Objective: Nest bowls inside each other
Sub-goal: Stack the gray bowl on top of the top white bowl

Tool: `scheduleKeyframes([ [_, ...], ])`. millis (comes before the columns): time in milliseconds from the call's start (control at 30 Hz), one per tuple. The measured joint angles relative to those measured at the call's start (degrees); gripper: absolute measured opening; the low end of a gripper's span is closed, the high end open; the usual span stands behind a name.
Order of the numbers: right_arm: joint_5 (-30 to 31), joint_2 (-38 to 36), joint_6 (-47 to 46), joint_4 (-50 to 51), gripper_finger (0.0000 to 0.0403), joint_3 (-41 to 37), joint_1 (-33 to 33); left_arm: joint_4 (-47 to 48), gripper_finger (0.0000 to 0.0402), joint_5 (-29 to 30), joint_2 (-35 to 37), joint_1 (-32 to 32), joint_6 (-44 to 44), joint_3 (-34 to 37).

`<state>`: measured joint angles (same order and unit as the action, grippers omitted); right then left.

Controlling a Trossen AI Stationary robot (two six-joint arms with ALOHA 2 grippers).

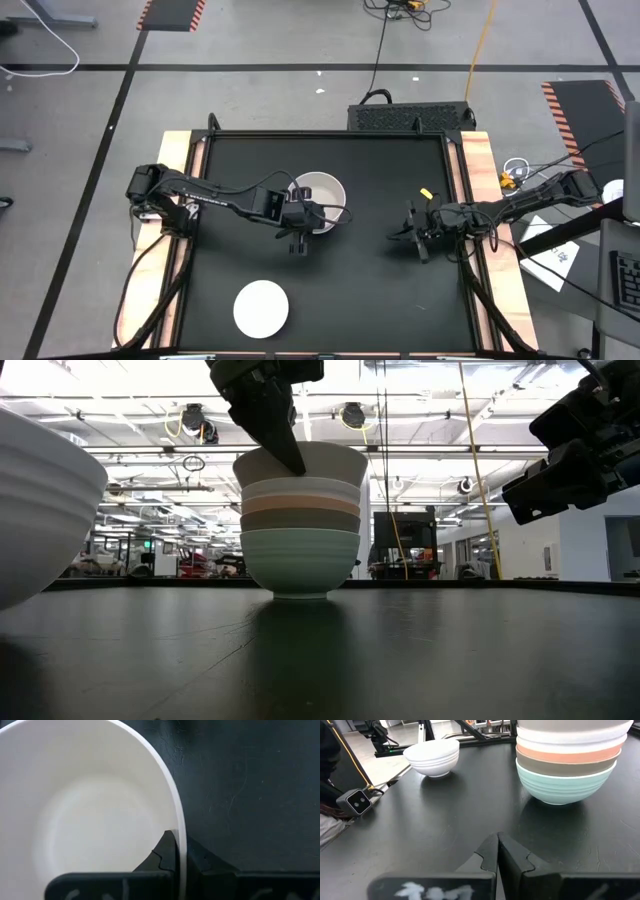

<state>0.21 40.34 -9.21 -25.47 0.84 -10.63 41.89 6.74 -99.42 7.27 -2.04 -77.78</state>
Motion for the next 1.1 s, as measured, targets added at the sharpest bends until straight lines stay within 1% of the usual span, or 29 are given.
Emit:
scheduleKeyframes([
  [167,0.0,0.0,-0.1,0.0,0.0,0.0,0.0,-0.2,0.0005,-0.1,0.0,0.0,0.0,0.1],
  [467,0.0,0.0,-0.2,0.0,0.0,0.0,0.0,-1.8,0.005,-2.2,1.4,0.4,-0.1,0.4],
  [667,0.0,0.5,-0.2,0.0,0.0,0.0,0.0,-3.1,0.0073,-2.2,2.0,0.5,0.4,0.5],
  [833,0.0,1.3,-0.6,0.0,0.0,0.0,0.0,-5.9,0.0098,0.9,2.7,0.5,3.3,0.5],
  [1100,0.0,2.1,-0.6,-0.5,0.0,0.0,0.0,-9.5,0.0166,6.5,5.8,0.4,7.7,0.4],
])
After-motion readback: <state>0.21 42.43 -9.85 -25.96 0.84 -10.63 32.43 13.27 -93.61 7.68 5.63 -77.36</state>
